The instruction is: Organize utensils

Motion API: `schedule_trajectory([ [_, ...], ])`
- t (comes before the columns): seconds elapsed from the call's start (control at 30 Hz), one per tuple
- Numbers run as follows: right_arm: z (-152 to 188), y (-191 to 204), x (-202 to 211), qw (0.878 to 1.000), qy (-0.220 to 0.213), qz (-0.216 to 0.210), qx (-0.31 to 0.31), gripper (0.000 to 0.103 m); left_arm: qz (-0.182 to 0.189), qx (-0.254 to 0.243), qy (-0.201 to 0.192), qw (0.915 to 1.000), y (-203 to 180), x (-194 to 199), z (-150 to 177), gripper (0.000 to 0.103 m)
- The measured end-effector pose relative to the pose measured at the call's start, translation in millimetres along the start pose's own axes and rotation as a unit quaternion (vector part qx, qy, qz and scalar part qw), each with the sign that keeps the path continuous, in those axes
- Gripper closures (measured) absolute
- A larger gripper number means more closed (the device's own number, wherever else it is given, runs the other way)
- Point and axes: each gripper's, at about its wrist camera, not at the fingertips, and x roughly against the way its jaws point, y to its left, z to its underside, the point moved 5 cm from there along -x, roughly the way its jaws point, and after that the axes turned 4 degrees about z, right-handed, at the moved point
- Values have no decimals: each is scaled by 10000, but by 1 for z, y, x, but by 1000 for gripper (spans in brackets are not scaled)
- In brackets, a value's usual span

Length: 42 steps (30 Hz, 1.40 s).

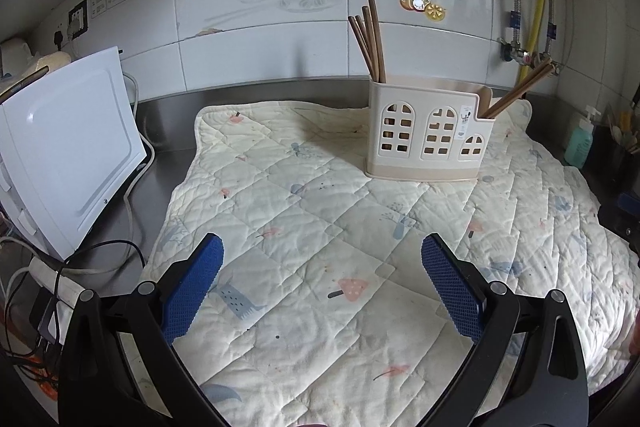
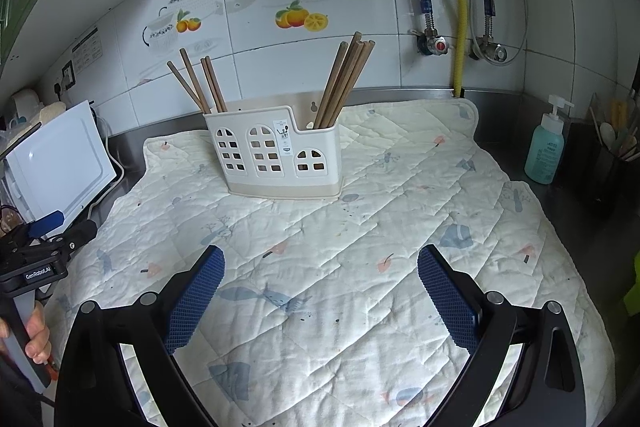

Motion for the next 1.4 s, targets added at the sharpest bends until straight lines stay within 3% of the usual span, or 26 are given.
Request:
schedule_trajectory([
  [1.4, -1, 4, -1, 10000, 14, -32, 38, 9, -22, 117, 32, 9999, 3, -3, 4, 5],
])
